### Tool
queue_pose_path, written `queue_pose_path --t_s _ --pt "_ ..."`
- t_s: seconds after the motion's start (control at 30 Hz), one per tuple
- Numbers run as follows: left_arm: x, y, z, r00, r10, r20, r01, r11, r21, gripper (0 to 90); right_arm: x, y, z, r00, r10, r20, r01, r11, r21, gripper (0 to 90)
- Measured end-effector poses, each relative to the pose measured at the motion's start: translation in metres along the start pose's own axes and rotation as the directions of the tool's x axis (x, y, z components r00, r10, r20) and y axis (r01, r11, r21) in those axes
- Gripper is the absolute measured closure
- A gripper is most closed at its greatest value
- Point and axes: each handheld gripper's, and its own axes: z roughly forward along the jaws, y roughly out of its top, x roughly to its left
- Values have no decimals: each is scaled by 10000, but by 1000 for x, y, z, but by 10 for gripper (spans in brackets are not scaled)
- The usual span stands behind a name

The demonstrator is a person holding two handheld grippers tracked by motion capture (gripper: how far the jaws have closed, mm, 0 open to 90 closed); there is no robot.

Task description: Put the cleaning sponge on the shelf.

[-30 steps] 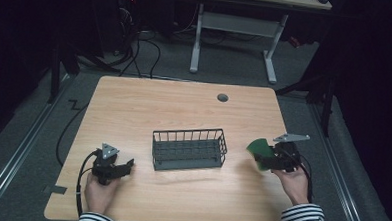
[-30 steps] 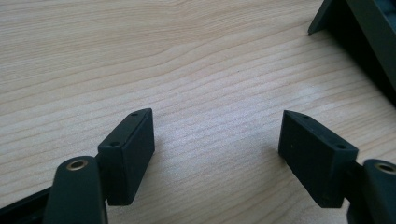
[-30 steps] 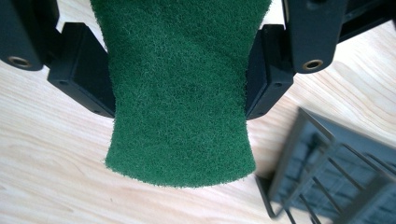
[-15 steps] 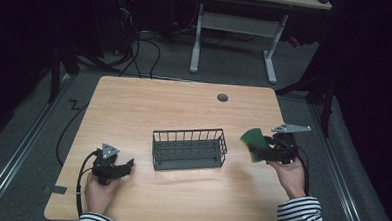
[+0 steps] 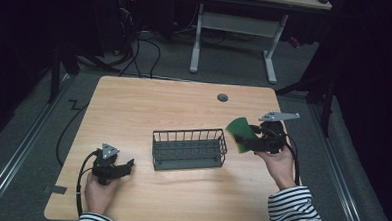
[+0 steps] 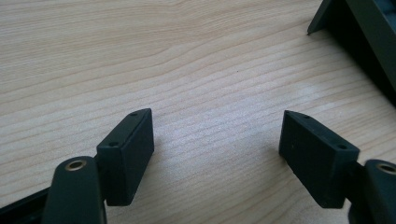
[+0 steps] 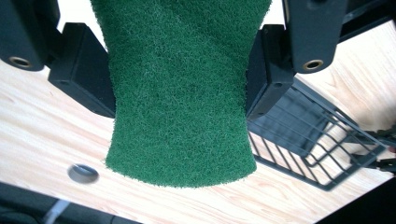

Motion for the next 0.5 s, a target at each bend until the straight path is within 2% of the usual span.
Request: queue_pose_path --t_s 0.3,0.5 --pt "0 0 0 10000 5 11 -5 10000 1 266 27 26 22 9964 -770 -355 774 9969 115 307" --pt "0 0 0 10000 0 22 0 10000 1 265 43 38 40 9931 -1082 -452 1093 9938 217 307"
